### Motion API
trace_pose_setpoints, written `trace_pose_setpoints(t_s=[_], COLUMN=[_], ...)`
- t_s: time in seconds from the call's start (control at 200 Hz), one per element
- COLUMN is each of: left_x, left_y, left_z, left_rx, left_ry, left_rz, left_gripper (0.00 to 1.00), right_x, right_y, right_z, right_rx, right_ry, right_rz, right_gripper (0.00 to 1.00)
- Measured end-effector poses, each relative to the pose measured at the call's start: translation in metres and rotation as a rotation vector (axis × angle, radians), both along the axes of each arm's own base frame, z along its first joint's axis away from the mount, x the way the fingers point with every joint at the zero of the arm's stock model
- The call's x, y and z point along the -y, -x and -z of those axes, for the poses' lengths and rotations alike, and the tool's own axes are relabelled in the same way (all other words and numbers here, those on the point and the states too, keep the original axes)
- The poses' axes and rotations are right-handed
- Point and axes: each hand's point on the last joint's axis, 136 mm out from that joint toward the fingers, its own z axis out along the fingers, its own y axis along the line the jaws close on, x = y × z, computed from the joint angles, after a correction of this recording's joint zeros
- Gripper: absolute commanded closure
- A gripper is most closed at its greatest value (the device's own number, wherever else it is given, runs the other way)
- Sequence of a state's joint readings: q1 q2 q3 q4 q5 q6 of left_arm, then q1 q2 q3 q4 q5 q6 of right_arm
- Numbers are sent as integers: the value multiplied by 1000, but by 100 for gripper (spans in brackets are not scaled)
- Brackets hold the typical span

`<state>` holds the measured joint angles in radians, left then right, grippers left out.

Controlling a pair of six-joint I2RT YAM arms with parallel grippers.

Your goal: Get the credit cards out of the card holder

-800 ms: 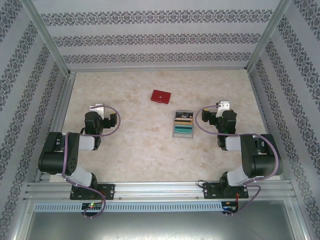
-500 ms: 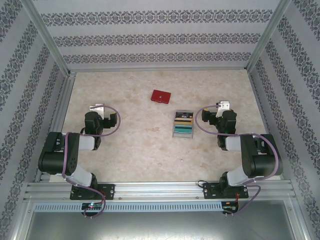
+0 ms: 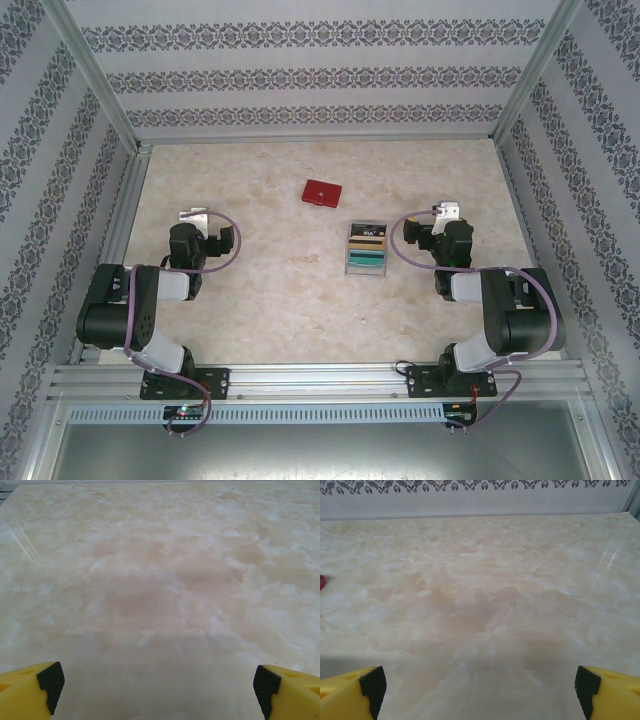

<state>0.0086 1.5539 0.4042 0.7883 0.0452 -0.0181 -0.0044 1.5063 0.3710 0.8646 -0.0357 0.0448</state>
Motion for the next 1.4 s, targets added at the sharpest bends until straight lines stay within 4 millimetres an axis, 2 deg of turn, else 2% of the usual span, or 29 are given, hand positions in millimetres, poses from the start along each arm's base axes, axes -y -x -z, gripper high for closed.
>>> trace_pose_setpoints(t_s=[0.075,0.135,0.185,0.245,0.35,0.415,0.48,0.545,0.625,0.705,0.834,0.969,1.054,1.179,1.294,1.399], left_x=[-1,-4,-7,-9,-13,-14,-10,-1,14,40,104,170,207,255,287,298], left_y=[-2,-6,-12,-19,-27,-30,-35,-39,-46,-57,-75,-96,-107,-121,-131,-141], left_z=[-1,-12,-32,-67,-132,-165,-189,-199,-190,-170,-135,-109,-92,-61,-28,-3], left_rx=[-26,-38,-25,22,103,126,140,129,71,-18,-167,-275,-321,-392,-451,-484], left_ry=[-2,-6,-3,14,105,186,269,348,417,444,434,391,348,276,208,142], left_rz=[-7,-23,-40,-66,-127,-162,-167,-154,-135,-99,6,114,178,261,311,312], left_gripper=[1,1,1,1,1,1,0,0,1,2,8,13,15,20,20,20], right_x=[0,2,4,8,20,31,40,44,43,38,30,14,1,-8,-12,-14], right_y=[0,1,2,6,13,17,18,21,26,29,30,29,30,34,38,39], right_z=[0,-1,-5,-16,-48,-71,-98,-125,-145,-147,-145,-156,-161,-158,-151,-149], right_rx=[0,0,0,14,61,74,99,140,168,140,57,14,-3,-46,-87,-104], right_ry=[0,2,5,10,-13,-68,-130,-197,-260,-306,-347,-361,-359,-339,-324,-312], right_rz=[1,12,26,48,129,203,262,295,301,294,273,228,195,165,146,129], right_gripper=[2,2,2,2,2,2,2,2,2,2,2,2,2,2,2,2])
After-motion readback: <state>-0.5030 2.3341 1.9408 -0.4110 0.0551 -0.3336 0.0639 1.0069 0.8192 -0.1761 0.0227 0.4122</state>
